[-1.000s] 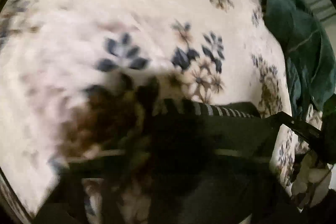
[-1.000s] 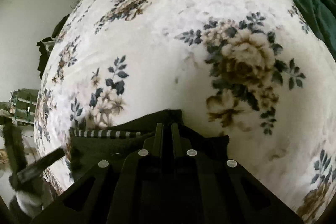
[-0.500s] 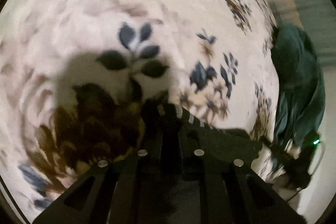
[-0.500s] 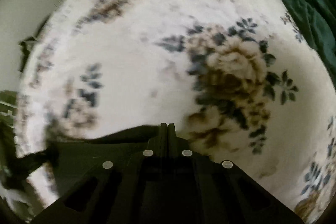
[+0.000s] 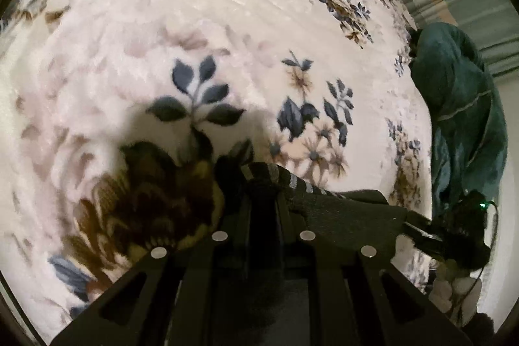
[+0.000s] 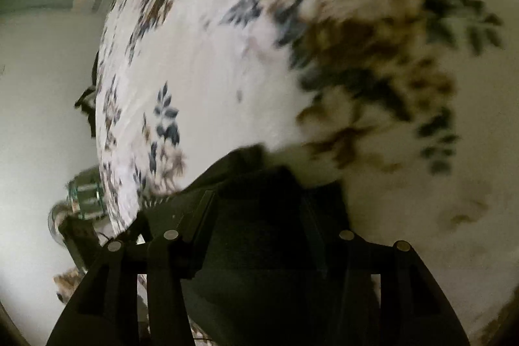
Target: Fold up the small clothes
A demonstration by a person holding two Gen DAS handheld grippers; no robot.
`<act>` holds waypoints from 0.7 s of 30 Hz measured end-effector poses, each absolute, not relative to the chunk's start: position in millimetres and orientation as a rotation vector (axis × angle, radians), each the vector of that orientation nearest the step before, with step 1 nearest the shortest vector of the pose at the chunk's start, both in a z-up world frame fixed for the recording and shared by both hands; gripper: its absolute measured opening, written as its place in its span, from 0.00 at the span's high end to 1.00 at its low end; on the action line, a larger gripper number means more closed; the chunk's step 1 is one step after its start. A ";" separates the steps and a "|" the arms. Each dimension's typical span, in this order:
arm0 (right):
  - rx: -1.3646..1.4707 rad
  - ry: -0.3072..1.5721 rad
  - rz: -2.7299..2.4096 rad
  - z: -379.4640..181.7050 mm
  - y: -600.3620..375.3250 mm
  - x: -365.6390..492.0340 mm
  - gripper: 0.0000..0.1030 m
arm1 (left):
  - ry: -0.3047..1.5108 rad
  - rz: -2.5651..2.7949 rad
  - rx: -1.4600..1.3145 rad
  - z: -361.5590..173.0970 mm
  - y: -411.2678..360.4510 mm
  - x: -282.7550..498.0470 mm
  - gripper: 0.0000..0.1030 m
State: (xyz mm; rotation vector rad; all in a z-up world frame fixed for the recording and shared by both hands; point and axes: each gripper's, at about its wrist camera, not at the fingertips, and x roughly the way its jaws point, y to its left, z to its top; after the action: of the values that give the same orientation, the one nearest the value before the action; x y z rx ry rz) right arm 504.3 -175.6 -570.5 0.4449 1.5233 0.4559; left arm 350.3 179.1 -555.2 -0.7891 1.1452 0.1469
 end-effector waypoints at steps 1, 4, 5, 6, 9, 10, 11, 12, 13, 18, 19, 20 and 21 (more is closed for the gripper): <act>0.367 1.489 0.423 -562.8 -171.0 501.7 0.95 | 1.133 0.161 -0.774 -552.4 178.7 350.0 0.92; 0.336 1.384 0.354 -538.1 -177.6 496.3 0.96 | 1.102 0.193 -0.721 -546.4 184.1 352.2 0.99; 0.310 1.364 0.327 -534.3 -179.3 496.7 0.96 | 1.096 0.222 -0.715 -548.4 190.3 353.7 1.00; 0.255 1.356 0.288 -534.8 -179.2 497.4 0.96 | 1.094 0.233 -0.726 -552.0 195.9 355.6 1.00; 0.198 1.436 0.248 -558.6 -174.2 504.6 0.96 | 1.088 0.224 -0.792 -559.6 213.8 360.9 1.00; 0.180 1.465 0.258 -564.7 -168.3 508.0 0.96 | 1.089 0.181 -0.812 -557.9 215.9 363.5 1.00; 0.167 1.489 0.269 -567.7 -163.6 511.0 0.95 | 1.093 0.156 -0.817 -555.3 216.3 364.8 1.00; 0.157 1.514 0.272 -566.5 -158.8 513.7 0.93 | 1.099 0.133 -0.807 -550.7 215.1 366.0 0.99; 0.161 1.517 0.274 -562.3 -156.4 515.2 0.89 | 1.109 0.099 -0.783 -545.8 211.5 368.0 0.97; 0.201 1.497 0.332 -540.4 -146.6 515.8 0.50 | 1.171 -0.103 -0.511 -532.6 170.6 387.0 0.60; 0.185 1.504 0.333 -540.0 -143.3 515.0 0.50 | 1.197 -0.135 -0.441 -535.1 159.7 393.0 0.60; 0.169 1.513 0.334 -541.3 -140.2 513.6 0.50 | 1.221 -0.161 -0.380 -538.7 149.3 398.3 0.61; 0.161 1.517 0.330 -542.2 -138.1 513.8 0.50 | 1.236 -0.193 -0.299 -542.6 135.9 403.4 0.63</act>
State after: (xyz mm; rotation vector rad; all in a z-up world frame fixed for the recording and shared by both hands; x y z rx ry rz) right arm 513.8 -138.1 -542.2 0.1608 1.5171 0.3300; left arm 403.4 135.9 -542.6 -0.2985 1.2363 -0.1934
